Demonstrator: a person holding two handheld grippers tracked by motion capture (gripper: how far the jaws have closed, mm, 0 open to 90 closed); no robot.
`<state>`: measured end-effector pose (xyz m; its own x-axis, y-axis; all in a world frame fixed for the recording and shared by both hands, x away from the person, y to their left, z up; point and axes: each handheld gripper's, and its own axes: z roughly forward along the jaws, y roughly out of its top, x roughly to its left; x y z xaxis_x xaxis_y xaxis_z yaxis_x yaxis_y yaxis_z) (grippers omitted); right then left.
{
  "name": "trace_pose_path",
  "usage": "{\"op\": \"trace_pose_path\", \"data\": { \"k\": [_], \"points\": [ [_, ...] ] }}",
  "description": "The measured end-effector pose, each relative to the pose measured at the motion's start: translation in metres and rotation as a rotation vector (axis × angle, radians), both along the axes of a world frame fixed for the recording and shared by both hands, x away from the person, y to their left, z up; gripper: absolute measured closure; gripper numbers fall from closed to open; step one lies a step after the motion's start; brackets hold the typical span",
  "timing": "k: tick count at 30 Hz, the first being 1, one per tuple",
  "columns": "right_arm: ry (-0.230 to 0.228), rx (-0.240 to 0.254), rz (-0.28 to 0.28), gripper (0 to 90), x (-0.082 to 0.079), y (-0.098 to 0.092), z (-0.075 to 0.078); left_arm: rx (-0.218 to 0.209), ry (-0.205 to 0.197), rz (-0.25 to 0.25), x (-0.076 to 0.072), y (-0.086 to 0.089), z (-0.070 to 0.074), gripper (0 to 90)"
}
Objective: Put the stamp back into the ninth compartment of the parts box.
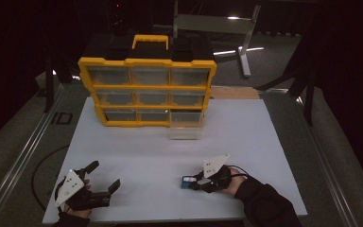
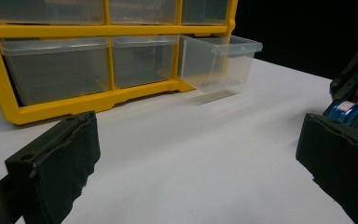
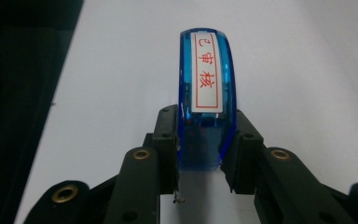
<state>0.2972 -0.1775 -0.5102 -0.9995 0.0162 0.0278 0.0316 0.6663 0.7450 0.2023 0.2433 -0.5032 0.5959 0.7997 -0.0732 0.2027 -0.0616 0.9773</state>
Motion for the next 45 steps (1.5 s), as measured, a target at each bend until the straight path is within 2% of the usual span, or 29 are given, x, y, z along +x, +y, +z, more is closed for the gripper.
{"op": "trace_pose_path", "data": {
  "k": [12, 32, 45],
  "points": [
    [0.003, 0.014, 0.037, 69.5, 0.004, -0.013, 0.029, 0.004, 0.003, -0.002, 0.0, 0.0, 0.0, 0.3],
    [-0.039, 0.017, 0.015, 69.5, 0.015, -0.028, 0.069, 0.006, 0.007, -0.003, 0.001, -0.001, -0.001, 0.3],
    [-0.079, 0.042, -0.011, 69.5, 0.026, -0.036, 0.096, 0.005, 0.008, -0.002, 0.001, -0.001, -0.001, 0.3]
  ]
}}
